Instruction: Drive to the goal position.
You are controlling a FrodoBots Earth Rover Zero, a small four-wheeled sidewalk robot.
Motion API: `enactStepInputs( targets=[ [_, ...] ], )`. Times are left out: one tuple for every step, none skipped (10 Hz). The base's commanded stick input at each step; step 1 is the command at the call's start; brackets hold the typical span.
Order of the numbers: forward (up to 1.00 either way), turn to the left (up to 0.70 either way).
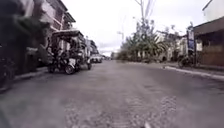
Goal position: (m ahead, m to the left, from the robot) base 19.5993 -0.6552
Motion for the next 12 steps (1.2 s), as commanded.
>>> enactStepInputs(
  targets=[
    [0.70,0.00],
    [0.70,0.00],
    [0.70,0.00],
    [0.70,0.00],
    [0.70,0.00],
    [0.70,0.00],
    [0.70,-0.21],
    [0.70,-0.35],
    [0.70,-0.23],
    [0.70,-0.11],
    [0.70,-0.03],
    [0.70,0.00]
  ],
)
